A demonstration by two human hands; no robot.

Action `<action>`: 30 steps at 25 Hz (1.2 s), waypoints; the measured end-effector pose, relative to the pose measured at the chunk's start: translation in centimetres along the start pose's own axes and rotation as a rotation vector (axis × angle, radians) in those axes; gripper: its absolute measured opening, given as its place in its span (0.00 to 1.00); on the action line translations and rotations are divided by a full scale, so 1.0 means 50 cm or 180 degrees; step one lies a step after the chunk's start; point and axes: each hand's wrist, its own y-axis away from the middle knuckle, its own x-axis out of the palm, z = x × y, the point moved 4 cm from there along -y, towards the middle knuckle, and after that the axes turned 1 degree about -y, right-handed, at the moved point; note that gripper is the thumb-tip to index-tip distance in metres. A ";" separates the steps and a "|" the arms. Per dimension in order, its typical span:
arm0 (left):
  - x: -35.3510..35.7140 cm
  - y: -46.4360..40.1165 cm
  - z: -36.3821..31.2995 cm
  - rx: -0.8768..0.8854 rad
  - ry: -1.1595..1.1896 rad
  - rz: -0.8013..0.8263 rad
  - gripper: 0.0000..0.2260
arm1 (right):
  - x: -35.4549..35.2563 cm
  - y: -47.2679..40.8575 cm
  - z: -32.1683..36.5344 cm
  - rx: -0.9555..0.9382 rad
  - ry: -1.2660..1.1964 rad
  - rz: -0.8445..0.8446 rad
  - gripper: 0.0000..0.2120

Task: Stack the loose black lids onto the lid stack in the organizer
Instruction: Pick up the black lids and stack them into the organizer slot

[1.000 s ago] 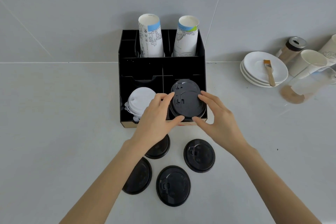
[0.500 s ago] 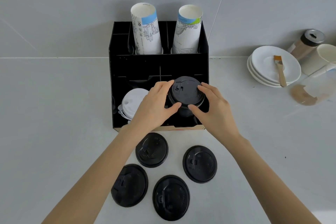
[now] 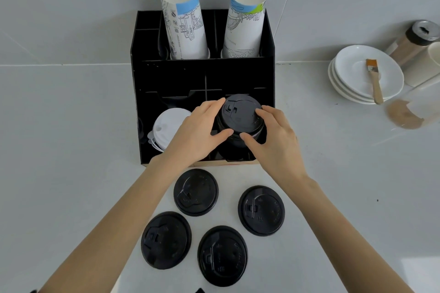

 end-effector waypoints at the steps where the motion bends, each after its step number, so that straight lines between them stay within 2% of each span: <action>1: 0.001 0.002 0.001 -0.0004 -0.0019 -0.0014 0.29 | 0.000 0.000 0.002 -0.0008 0.0021 -0.0007 0.25; 17: 0.003 0.017 -0.011 0.0041 -0.0099 -0.0034 0.28 | -0.009 0.019 -0.001 -0.0106 -0.0009 0.0005 0.24; 23: 0.003 0.070 -0.038 0.0023 -0.0109 -0.0150 0.26 | -0.035 0.089 -0.023 -0.0147 -0.0247 -0.0012 0.22; 27: 0.023 0.125 -0.050 0.0028 -0.0262 -0.0428 0.23 | -0.034 0.154 -0.067 0.0032 -0.0242 0.0149 0.23; 30: 0.057 0.159 -0.046 0.0014 -0.0175 -0.0231 0.22 | -0.025 0.200 -0.101 0.0184 -0.0221 0.0268 0.23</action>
